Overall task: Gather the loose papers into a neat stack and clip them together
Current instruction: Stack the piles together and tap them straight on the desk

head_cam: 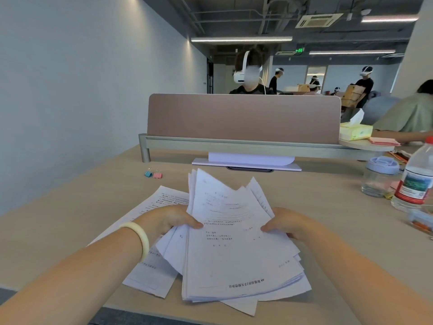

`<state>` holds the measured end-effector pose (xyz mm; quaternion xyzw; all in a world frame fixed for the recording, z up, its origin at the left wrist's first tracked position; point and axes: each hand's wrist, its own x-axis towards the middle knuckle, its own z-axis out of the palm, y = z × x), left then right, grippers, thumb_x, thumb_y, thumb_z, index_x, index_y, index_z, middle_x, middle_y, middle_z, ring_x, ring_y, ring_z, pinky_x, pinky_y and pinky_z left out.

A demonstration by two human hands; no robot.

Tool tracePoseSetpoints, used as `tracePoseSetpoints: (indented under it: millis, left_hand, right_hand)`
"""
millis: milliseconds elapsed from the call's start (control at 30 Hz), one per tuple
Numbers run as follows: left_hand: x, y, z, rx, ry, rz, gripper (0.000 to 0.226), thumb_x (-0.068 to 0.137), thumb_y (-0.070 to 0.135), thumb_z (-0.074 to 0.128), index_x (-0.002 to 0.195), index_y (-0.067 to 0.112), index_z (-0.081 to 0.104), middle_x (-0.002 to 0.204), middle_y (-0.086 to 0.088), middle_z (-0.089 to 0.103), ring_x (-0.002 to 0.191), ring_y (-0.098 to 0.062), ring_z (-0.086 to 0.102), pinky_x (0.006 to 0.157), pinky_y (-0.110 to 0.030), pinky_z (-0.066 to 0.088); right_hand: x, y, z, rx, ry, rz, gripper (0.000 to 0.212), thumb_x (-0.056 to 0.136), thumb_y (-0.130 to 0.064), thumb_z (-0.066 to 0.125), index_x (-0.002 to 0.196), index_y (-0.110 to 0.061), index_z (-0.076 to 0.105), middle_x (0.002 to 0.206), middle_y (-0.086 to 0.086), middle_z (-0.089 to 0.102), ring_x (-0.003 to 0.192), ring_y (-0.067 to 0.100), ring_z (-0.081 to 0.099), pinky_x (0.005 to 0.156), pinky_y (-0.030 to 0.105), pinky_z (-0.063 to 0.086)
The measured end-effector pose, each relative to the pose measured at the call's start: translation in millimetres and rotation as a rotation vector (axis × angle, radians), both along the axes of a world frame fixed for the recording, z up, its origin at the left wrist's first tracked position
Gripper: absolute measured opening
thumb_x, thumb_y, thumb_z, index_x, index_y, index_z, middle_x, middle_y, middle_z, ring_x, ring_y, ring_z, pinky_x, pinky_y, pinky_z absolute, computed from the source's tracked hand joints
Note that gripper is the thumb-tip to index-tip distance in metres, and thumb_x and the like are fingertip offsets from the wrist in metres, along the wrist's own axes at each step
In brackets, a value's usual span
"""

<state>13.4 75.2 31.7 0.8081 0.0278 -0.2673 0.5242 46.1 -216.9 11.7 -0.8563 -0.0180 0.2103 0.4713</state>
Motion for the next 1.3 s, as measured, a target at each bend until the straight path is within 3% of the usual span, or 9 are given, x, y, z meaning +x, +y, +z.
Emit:
tracePoseSetpoints:
  millis: [100,167,233,367,600,733,933,1100,1300]
  left_hand:
    - [-6,-2,-3,-0.152,-0.116,-0.035,0.075,0.060,0.028,0.086,0.128,0.021,0.055,0.121,0.001,0.066,0.117,-0.023,0.058,0.106,-0.044,0.041]
    - [-7,0,-4,-0.267,-0.161,-0.007,0.099,0.038,0.038,0.093,0.128,0.019,0.056,0.125,-0.003,0.065,0.118,-0.026,0.059,0.106,-0.047,0.041]
    - [-9,-1,-1,-0.314,-0.221,0.028,0.104,0.030,0.043,0.094,0.124,0.018,0.059,0.122,-0.005,0.067,0.113,-0.026,0.062,0.100,-0.045,0.047]
    - [-18,-16,26,-0.338,-0.398,0.006,0.086,0.029,0.052,0.090,0.108,0.033,0.063,0.106,0.013,0.073,0.100,-0.008,0.068,0.088,-0.029,0.053]
    - [-15,-56,84,-0.345,-0.724,0.104,0.022,0.085,0.022,0.065,0.103,0.032,0.057,0.093,0.024,0.063,0.082,0.009,0.060,0.077,-0.015,0.050]
    - [-17,-78,82,-0.408,-0.732,0.137,0.028,0.083,0.020,0.066,0.108,0.027,0.055,0.096,0.020,0.061,0.090,-0.005,0.061,0.090,-0.030,0.050]
    - [-7,-82,92,-0.558,-0.669,0.167,0.072,0.032,0.055,0.089,0.096,0.026,0.071,0.095,0.007,0.076,0.089,-0.013,0.072,0.077,-0.034,0.058]
    - [4,-99,112,-0.508,-0.657,0.162,0.024,0.080,0.024,0.071,0.103,0.026,0.065,0.114,0.000,0.069,0.105,-0.021,0.065,0.099,-0.043,0.048]
    - [-1,-102,87,-0.594,-0.556,0.112,0.047,0.070,0.033,0.078,0.113,0.019,0.065,0.107,0.000,0.074,0.099,-0.022,0.070,0.086,-0.040,0.056]
  right_hand:
    - [0,-19,-3,0.114,-0.167,-0.139,0.025,0.079,-0.023,0.076,0.096,-0.007,0.066,0.069,-0.009,0.073,0.065,0.005,0.067,0.059,0.013,0.050]
    - [0,-33,1,0.305,-0.148,-0.195,0.055,0.072,-0.029,0.081,0.118,-0.006,0.063,0.105,0.002,0.074,0.095,0.016,0.070,0.081,0.026,0.053]
    - [-7,-40,15,0.508,-0.048,-0.109,0.055,0.075,-0.030,0.077,0.123,-0.009,0.061,0.118,0.007,0.070,0.109,0.025,0.066,0.096,0.038,0.051]
    - [-16,-42,59,0.603,-0.181,-0.082,0.041,0.084,-0.020,0.067,0.123,-0.008,0.061,0.120,0.008,0.068,0.108,0.027,0.067,0.095,0.043,0.052]
    - [-36,-38,154,0.583,-0.613,-0.145,0.023,0.093,-0.015,0.057,0.116,-0.020,0.056,0.106,-0.005,0.067,0.096,0.016,0.067,0.087,0.035,0.054]
    - [-45,-36,147,0.564,-0.623,-0.164,0.023,0.091,-0.022,0.061,0.114,-0.021,0.060,0.114,0.002,0.069,0.101,0.022,0.068,0.091,0.042,0.053]
    - [-55,-50,132,0.614,-0.544,-0.153,0.077,0.052,-0.054,0.085,0.119,-0.021,0.063,0.114,-0.002,0.072,0.104,0.019,0.069,0.093,0.041,0.052]
    - [-55,-46,149,0.601,-0.544,-0.238,0.050,0.074,-0.038,0.077,0.117,-0.017,0.064,0.110,0.002,0.073,0.099,0.023,0.070,0.092,0.044,0.054]
    - [-57,-53,141,0.723,-0.490,-0.318,0.044,0.081,-0.035,0.071,0.119,-0.016,0.062,0.111,0.004,0.072,0.097,0.022,0.071,0.083,0.041,0.057]
